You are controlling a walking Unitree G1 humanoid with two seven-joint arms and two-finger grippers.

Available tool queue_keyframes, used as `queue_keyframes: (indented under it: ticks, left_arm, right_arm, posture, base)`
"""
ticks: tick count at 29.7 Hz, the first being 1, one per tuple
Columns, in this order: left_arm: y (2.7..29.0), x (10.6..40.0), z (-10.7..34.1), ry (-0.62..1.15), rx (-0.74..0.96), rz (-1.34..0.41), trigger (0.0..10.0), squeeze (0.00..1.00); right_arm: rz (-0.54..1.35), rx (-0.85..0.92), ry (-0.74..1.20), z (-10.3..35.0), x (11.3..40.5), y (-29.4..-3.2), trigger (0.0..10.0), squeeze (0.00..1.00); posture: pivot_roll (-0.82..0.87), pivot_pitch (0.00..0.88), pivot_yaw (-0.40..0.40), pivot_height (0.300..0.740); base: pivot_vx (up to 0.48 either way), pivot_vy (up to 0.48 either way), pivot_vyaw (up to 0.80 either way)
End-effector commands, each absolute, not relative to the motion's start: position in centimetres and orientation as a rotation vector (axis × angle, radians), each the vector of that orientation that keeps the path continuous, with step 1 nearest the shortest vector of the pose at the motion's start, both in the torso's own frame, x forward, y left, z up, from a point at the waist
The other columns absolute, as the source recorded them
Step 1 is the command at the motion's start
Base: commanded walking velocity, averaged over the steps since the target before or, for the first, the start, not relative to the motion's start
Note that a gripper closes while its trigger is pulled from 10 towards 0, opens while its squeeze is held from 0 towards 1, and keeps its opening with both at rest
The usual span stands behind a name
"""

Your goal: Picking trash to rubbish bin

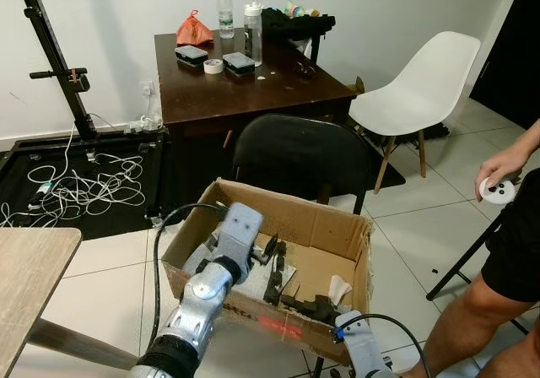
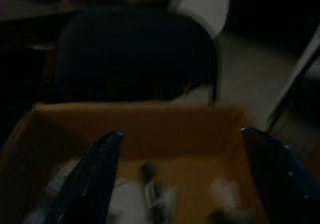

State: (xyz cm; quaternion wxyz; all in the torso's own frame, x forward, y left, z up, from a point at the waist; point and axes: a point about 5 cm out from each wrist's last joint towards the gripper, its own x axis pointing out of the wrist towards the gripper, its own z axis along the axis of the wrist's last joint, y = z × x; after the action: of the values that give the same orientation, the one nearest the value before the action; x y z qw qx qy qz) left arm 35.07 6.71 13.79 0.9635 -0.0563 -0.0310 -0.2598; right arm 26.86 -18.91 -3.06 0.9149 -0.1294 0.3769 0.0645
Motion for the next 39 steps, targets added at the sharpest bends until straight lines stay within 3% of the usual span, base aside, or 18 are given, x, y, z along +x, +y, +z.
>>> queue_keyframes:
  ticks: [1, 9, 18, 39]
  left_arm:
    - [7.1, 34.9, 14.0, -0.065, -0.249, -0.563, 10.0, 0.0]
    - [12.6, 35.3, 14.0, -0.083, -0.372, -0.475, 10.0, 0.0]
    - [14.9, 34.7, 13.2, -0.062, -0.427, -0.458, 10.0, 0.0]
    - [12.5, 33.6, 12.1, -0.015, -0.462, -0.545, 10.0, 0.0]
  right_arm:
    - [0.129, -0.264, 0.792, -3.5, 26.3, -19.1, 10.0, 0.0]
    - [0.132, -0.269, 0.801, -3.7, 26.0, -19.2, 10.0, 0.0]
    - [0.134, -0.274, 0.818, -4.0, 25.6, -19.4, 10.0, 0.0]
    - [0.136, -0.286, 0.832, -4.2, 25.2, -19.7, 10.0, 0.0]
  posture:
    - [-0.12, 0.162, 0.056, 0.74]
    - [-0.11, 0.159, 0.049, 0.74]
    - [-0.09, 0.158, 0.041, 0.74]
    - [-0.09, 0.156, 0.029, 0.74]
  base:
    - [0.0, 0.0, 0.0]
    - [0.0, 0.0, 0.0]
    - [-0.027, 0.0, 0.0]
    - [-0.318, 0.0, 0.0]
